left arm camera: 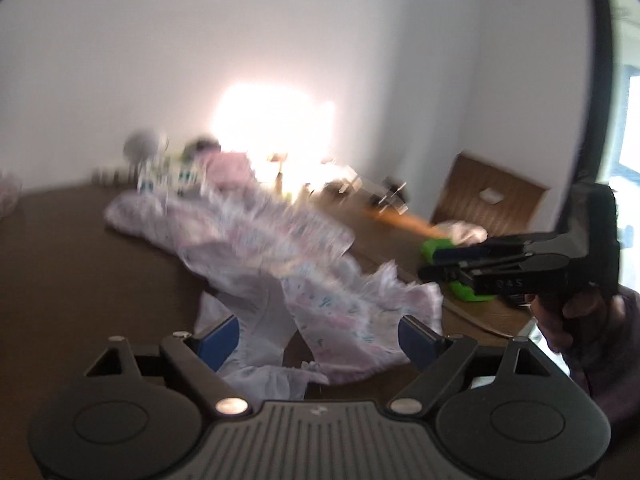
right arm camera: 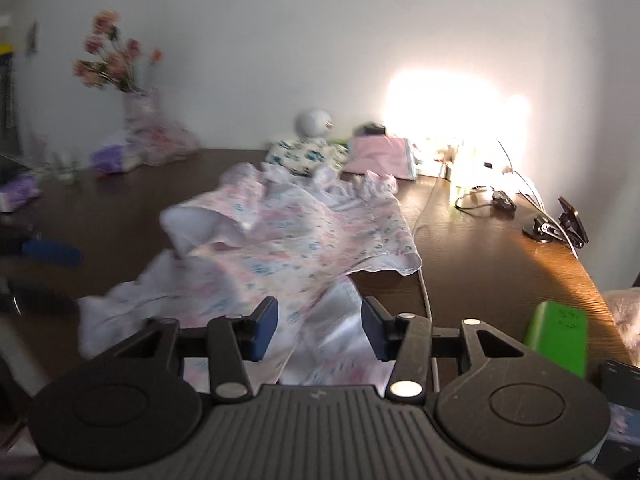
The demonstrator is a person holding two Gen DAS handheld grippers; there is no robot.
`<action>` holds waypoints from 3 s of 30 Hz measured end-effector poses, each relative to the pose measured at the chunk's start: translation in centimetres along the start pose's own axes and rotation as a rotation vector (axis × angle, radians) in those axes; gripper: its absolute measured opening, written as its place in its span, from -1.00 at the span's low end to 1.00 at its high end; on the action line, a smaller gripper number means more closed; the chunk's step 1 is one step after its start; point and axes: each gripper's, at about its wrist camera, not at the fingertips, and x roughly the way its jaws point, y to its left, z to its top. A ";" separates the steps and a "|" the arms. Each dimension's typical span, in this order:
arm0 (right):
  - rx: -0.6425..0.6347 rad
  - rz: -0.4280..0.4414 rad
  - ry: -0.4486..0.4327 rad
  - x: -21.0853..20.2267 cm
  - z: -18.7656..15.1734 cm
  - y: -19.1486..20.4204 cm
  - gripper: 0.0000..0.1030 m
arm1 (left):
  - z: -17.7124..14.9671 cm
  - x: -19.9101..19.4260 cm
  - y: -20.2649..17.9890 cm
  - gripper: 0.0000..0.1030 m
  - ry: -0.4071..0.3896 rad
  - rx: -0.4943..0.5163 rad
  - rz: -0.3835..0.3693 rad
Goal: Fold clothes
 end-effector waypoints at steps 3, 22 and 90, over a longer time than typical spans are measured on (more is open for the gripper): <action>0.008 0.004 0.061 2.4 -0.4 0.5 -0.43 | -0.5 2.8 -0.1 0.39 0.080 0.004 0.081; -0.218 0.526 0.060 -1.6 0.1 13.5 -0.63 | -5.3 -4.1 14.7 -0.50 0.172 -0.199 0.701; 0.247 0.282 0.168 21.2 9.6 4.2 -0.11 | 4.7 7.5 19.7 0.48 0.063 0.029 0.276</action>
